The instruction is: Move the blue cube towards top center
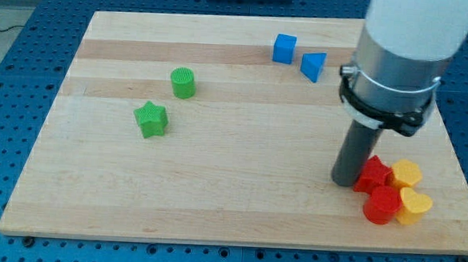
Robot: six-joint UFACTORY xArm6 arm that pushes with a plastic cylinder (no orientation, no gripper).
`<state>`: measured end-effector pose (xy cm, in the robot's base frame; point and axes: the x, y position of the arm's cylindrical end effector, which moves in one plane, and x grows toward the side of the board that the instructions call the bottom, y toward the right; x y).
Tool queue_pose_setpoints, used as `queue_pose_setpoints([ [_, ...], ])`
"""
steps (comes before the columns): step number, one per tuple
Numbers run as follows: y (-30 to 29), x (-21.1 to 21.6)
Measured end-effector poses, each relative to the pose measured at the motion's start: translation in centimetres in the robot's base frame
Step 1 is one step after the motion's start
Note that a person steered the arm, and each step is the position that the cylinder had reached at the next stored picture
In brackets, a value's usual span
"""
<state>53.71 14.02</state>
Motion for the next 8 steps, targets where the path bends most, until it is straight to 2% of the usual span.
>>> queue_pose_setpoints([
  [1,0.7,0.0],
  [2,-3.2,-0.3],
  [3,-7.3,-3.0],
  [6,-8.7,-4.5],
  [8,-5.9,-12.7],
])
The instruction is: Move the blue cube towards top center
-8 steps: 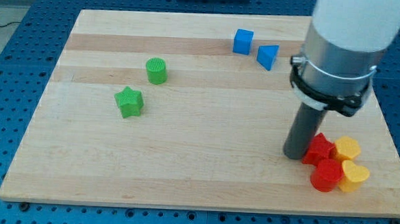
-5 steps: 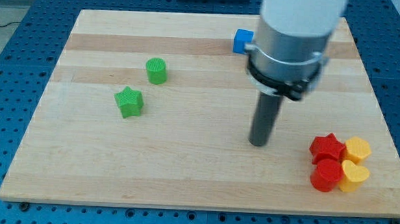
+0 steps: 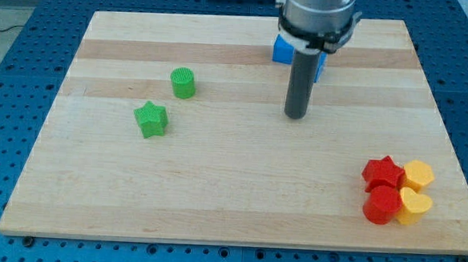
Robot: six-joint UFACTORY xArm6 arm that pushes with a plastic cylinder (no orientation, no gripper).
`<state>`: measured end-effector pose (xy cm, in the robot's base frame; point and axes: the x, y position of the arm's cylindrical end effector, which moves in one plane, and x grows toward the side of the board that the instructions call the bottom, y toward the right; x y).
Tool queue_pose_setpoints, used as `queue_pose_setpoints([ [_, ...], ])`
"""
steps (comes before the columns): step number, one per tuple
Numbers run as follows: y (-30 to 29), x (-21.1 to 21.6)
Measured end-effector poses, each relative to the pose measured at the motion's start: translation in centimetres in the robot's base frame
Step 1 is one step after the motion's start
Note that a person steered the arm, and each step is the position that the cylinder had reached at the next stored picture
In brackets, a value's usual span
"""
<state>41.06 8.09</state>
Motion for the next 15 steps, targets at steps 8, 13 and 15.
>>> queue_pose_setpoints([
  [8,-4.9,-14.5],
  [13,-8.3,-13.8],
  [15,-12.0,-12.7],
])
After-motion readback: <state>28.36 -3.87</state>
